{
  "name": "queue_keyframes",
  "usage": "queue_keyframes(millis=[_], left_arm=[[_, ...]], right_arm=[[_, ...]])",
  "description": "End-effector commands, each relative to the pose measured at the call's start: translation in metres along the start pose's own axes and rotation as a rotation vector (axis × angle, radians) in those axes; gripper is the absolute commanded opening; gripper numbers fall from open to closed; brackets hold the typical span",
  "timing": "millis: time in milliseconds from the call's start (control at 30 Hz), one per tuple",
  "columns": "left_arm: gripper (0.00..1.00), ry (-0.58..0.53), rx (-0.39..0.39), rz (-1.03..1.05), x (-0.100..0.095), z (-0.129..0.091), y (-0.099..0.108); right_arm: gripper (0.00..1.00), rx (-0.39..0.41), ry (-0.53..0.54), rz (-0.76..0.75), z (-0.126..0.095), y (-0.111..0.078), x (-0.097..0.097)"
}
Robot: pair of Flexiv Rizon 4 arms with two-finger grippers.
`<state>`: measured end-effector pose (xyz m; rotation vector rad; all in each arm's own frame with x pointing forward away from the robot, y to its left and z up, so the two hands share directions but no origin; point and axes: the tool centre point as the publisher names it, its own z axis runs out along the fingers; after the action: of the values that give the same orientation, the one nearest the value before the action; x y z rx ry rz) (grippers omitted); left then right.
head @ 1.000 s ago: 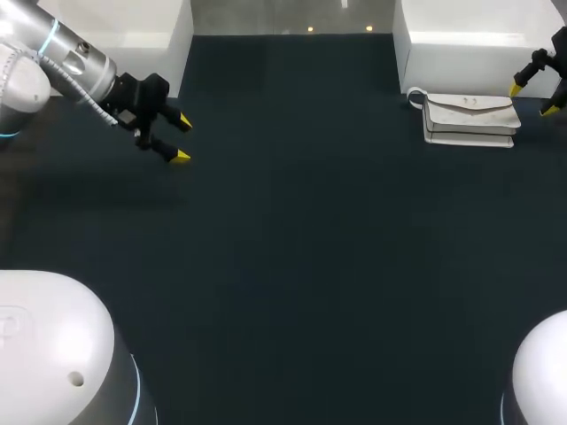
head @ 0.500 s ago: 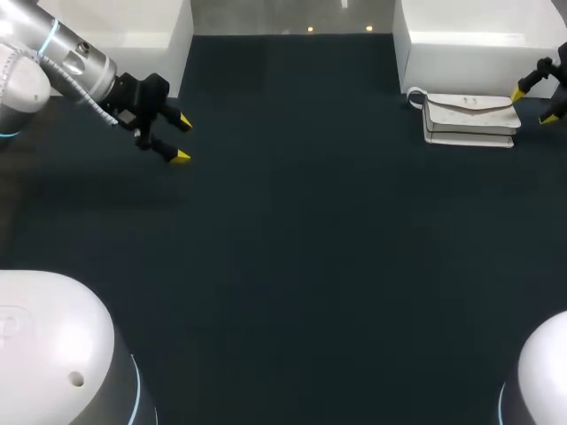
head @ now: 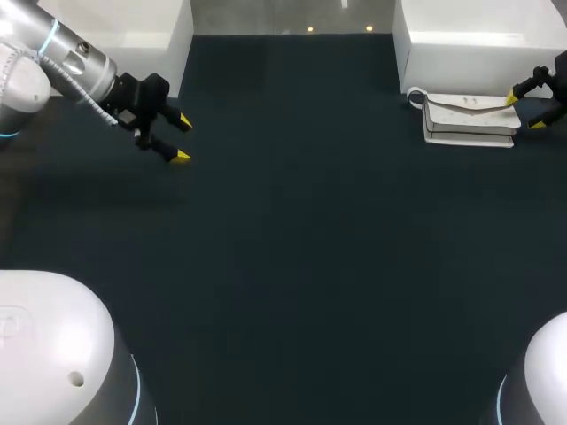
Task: Pick up the bag, open it, inspect its contents, close it, and place it on the opposite side
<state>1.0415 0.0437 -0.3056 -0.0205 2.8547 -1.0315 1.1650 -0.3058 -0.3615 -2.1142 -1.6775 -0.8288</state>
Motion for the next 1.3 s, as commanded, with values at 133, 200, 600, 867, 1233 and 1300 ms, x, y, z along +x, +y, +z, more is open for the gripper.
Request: queue_keyframes(millis=[133,200,600,867,1233,1300], left_arm=[[1.00,-0.002,0.003,0.001,0.000,0.001,0.001],[1.00,-0.002,0.003,0.001,0.000,0.001,0.001],[1.00,-0.002,0.003,0.001,0.000,0.001,0.001],[1.00,-0.002,0.003,0.001,0.000,0.001,0.001],[1.00,-0.002,0.003,0.001,0.000,0.001,0.001],[1.00,-0.002,0.003,0.001,0.000,0.001,0.001]], right_arm=[[0.71,0.248,0.067,-0.010,0.008,0.011,-0.004],[0.50,0.250,0.068,-0.012,0.010,0.012,-0.003],[0.44,0.264,0.080,-0.022,0.017,0.015,0.002],[0.22,0.267,0.086,-0.026,0.018,0.015,0.003],[0.20,0.265,0.105,-0.022,0.015,0.010,0.004],[0.15,0.263,0.109,-0.023,0.014,0.010,0.004]])
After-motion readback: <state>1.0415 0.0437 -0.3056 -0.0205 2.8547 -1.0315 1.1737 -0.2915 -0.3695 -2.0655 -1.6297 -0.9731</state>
